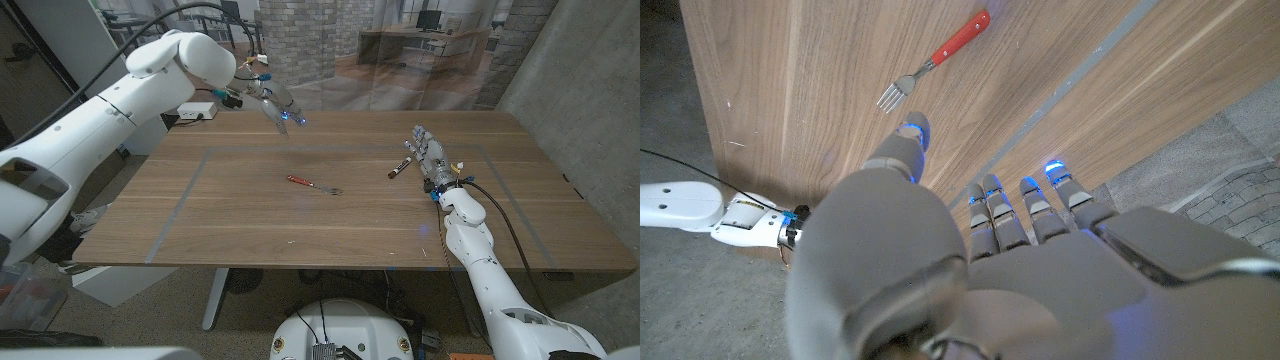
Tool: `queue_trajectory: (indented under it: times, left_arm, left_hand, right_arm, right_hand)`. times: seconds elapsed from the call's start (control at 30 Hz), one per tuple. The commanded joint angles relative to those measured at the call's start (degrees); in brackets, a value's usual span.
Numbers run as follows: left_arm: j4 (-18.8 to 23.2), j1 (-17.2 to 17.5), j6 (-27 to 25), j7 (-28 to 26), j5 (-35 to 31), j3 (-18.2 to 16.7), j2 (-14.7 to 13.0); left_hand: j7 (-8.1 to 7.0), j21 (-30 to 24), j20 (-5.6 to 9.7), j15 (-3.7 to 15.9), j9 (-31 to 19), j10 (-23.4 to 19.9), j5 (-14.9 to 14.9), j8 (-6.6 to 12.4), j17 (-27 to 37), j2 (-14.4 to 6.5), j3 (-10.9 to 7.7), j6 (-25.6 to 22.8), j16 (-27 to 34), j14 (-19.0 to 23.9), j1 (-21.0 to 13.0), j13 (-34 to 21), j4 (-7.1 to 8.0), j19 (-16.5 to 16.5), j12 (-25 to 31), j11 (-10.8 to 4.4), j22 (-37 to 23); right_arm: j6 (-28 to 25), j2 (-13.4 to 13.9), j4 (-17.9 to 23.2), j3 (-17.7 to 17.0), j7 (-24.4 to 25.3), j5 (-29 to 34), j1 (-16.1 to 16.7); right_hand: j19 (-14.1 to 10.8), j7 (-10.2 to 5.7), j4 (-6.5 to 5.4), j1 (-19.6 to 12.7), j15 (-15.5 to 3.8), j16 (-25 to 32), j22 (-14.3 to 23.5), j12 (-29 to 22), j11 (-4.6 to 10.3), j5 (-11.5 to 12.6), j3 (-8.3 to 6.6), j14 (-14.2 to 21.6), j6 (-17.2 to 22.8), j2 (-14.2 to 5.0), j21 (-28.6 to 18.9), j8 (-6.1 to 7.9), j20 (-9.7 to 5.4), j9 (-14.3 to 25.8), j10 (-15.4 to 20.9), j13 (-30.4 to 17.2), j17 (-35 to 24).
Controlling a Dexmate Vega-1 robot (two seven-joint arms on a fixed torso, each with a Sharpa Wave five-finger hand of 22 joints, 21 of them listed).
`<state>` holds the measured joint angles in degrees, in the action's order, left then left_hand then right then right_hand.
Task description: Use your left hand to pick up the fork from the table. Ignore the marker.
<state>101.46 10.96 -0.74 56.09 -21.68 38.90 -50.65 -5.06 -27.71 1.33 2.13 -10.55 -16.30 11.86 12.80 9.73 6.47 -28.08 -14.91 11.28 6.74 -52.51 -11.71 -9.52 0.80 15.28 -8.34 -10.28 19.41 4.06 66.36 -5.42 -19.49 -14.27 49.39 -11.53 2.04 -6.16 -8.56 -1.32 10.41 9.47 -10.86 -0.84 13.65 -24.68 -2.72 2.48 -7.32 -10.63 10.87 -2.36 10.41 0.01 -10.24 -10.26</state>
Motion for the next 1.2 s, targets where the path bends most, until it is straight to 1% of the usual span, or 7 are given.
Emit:
queue_trajectory:
  times: [0.03,0.07,0.13,0.43,0.8,1.0,1.2]
  left_arm:
    - [2.73,3.35,4.09,-3.62,-6.41,-1.69,-0.62]
    - [2.98,3.76,4.27,-3.88,-6.81,-1.90,-0.72]
    - [3.55,4.59,4.52,-4.30,-7.61,-2.33,-0.97]
    - [6.16,8.01,5.82,-6.22,-11.83,-4.17,-2.32]
    - [8.47,11.67,7.90,-9.35,-17.20,-6.19,-3.40]
    - [9.42,13.87,8.72,-12.05,-20.68,-7.29,-3.84]
    - [9.82,15.61,9.06,-13.88,-23.64,-8.02,-3.86]
  left_hand:
    - [0.28,0.27,0.09,4.36,-0.19,-1.69,0.48,0.27,0.31,0.14,1.05,-1.09,0.34,1.18,-1.06,-0.50,0.26,0.87,0.67,0.09,-0.21]
    - [0.37,0.30,-0.05,4.28,-0.20,-1.91,0.50,0.21,0.32,0.14,1.21,-1.07,0.37,1.32,-1.12,-0.56,0.32,0.94,0.75,-0.17,-0.22]
    - [0.38,0.40,-0.06,4.25,-0.23,-2.67,0.54,0.32,0.35,0.16,1.64,-1.64,0.48,1.75,-1.21,-0.74,0.49,1.03,1.08,0.60,-0.25]
    - [0.31,0.74,-0.47,4.61,-0.34,-4.11,0.75,0.58,0.51,0.03,3.06,-3.49,1.07,4.01,-2.12,-1.46,0.71,1.48,1.76,0.53,-0.36]
    - [0.56,0.97,-1.06,4.69,-0.42,-4.77,0.93,0.52,0.75,-0.39,4.08,-4.14,1.49,5.42,-2.60,-2.07,1.04,1.74,2.15,0.84,-0.46]
    - [0.42,0.91,-1.40,5.06,-0.45,-5.03,0.90,0.59,1.07,-0.99,4.70,-4.80,2.13,6.89,-2.44,-2.40,1.46,2.29,2.33,0.52,-0.55]
    - [0.55,0.99,-1.47,5.16,-0.46,-4.84,0.84,0.39,1.48,-1.69,5.08,-4.73,2.63,7.69,-2.48,-2.59,1.68,2.36,2.25,0.84,-0.64]
  right_arm:
    - [0.37,-0.12,-0.77,-0.09,0.24,-0.13,-0.24]
    - [0.42,-0.14,-0.84,-0.10,0.23,-0.15,-0.26]
    - [0.41,-0.13,-0.89,-0.09,0.29,-0.12,-0.27]
    - [0.57,-0.25,-1.48,0.08,0.24,-0.08,-0.60]
    - [0.59,-0.32,-1.60,0.35,0.32,0.05,-0.62]
    - [0.59,-0.35,-1.46,0.43,0.41,0.06,-0.46]
    - [0.55,-0.36,-1.18,0.46,0.48,0.03,-0.24]
  right_hand:
    - [-0.55,0.05,0.17,0.24,0.04,0.39,0.27,-0.25,-0.01,0.50,-0.01,0.22,0.35,0.37,-0.57,0.47,-0.61,0.14,0.58,-0.33,-0.09]
    - [-0.57,0.04,0.18,0.24,0.07,0.40,0.27,-0.27,0.04,0.51,-0.01,0.26,0.38,0.37,-0.57,0.48,-0.62,0.14,0.63,-0.33,-0.08]
    - [-0.60,0.04,0.19,0.24,0.06,0.39,0.27,-0.27,0.04,0.52,-0.01,0.27,0.40,0.37,-0.58,0.47,-0.60,0.14,0.67,-0.33,-0.08]
    - [-0.66,0.06,0.20,0.29,0.01,0.40,0.27,-0.30,0.02,0.54,0.00,0.38,0.49,0.39,-0.57,0.47,-0.57,0.14,0.85,-0.33,-0.08]
    - [-0.70,0.06,0.19,0.39,-0.02,0.39,0.27,-0.28,0.12,0.58,0.03,0.49,0.66,0.43,-0.54,0.47,-0.55,0.14,0.96,-0.33,-0.09]
    - [-0.70,0.07,0.18,0.43,-0.01,0.39,0.27,-0.28,0.07,0.59,0.05,0.53,0.69,0.43,-0.52,0.46,-0.50,0.14,1.00,-0.33,-0.09]
    - [-0.72,0.08,0.18,0.47,0.05,0.38,0.27,-0.24,0.08,0.61,0.06,0.55,0.74,0.45,-0.51,0.45,-0.52,0.14,0.97,-0.33,-0.09]
